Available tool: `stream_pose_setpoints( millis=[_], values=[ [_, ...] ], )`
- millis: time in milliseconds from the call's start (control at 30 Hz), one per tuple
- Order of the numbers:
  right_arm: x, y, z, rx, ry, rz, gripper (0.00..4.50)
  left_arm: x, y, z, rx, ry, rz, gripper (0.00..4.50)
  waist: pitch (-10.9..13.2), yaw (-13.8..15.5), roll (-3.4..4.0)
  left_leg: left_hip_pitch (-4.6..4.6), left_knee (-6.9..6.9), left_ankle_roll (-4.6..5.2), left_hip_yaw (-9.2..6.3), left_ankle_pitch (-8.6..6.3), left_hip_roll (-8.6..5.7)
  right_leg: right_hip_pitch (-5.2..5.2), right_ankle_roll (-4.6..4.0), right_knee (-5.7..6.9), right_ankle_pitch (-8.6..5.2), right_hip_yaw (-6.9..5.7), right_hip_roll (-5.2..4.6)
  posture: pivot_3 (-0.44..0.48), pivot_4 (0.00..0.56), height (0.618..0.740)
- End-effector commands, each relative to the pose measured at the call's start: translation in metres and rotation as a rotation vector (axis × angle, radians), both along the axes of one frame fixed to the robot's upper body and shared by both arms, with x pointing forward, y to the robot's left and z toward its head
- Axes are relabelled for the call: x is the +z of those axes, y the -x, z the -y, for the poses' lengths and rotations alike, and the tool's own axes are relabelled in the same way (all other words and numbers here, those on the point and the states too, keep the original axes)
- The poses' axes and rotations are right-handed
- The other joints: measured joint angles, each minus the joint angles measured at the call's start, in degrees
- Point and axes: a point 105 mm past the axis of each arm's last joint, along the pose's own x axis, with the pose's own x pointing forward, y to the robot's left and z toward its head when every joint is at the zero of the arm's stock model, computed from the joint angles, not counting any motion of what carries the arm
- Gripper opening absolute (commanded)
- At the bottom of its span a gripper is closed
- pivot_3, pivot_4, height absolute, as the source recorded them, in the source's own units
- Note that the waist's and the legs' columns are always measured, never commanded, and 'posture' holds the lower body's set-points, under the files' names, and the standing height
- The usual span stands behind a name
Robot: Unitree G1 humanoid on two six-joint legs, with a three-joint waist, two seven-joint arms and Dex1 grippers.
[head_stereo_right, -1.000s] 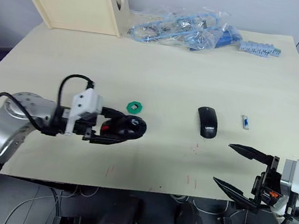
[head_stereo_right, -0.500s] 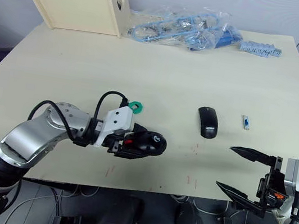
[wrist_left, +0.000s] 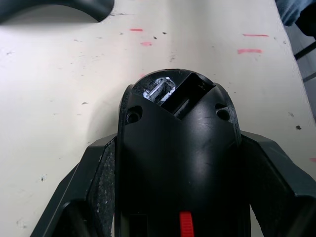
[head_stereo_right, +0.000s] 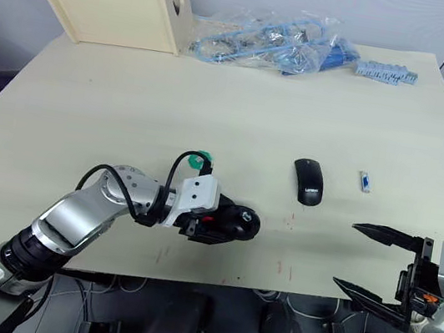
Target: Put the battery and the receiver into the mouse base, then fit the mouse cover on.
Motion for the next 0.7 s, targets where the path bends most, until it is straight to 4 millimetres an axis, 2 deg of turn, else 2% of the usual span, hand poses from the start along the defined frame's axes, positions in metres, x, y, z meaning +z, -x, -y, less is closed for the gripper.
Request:
stream_pose_setpoints(
  millis=[33,467,700],
  values=[
    [0.008,0.003,0.003,-0.004,0.007,0.03,4.5,0.006,-0.003,0.006,-0.018,0.005,0.039,2.93,0.0,0.04,0.0,0.0,0.0,0.0,0.0,0.0,0.0,0.0,0.0,0.0,0.0,0.0,0.0,0.0,0.15,0.74],
    [0.007,0.003,0.005,-0.023,0.018,0.023,4.5,-0.016,-0.002,-0.002,-0.063,-0.091,0.031,2.93,0.0,0.0,0.01,0.0,0.0,0.0,0.01,0.0,0.0,0.0,0.0,0.0,0.0,0.0,0.0,0.0,0.15,0.74],
    [0.006,0.003,0.004,-0.052,0.016,0.02,4.5,-0.019,0.0,-0.003,-0.066,-0.091,0.022,2.93,-0.02,0.0,0.03,0.02,0.0,0.0,0.0,0.0,0.0,0.01,0.0,0.0,0.0,0.0,0.0,0.0,0.15,0.74]
  ],
)
